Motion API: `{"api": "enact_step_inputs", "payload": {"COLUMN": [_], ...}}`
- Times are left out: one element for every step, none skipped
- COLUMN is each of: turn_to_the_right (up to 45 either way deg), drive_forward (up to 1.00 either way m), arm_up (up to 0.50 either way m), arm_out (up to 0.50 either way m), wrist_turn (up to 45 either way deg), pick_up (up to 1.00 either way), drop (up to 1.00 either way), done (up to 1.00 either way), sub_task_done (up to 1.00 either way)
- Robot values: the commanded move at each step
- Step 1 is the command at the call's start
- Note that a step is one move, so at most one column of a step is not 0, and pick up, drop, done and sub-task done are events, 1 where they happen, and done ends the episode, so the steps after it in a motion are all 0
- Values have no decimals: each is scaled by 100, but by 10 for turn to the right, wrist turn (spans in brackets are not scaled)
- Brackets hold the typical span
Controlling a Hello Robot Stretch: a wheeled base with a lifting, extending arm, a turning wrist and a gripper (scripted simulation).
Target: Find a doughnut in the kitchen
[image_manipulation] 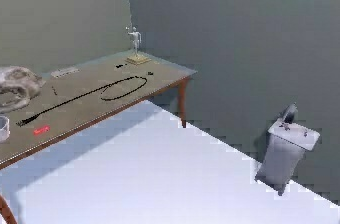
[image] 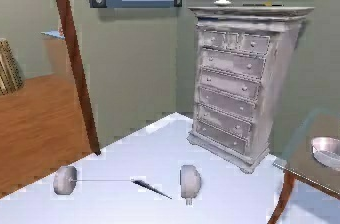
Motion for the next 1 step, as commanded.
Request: {"api": "enact_step_inputs", "payload": {"turn_to_the_right": [0], "drive_forward": [30], "arm_up": [0], "arm_out": [0], "wrist_turn": [0], "pick_up": [0], "drop": [0], "done": [0], "sub_task_done": [0]}}
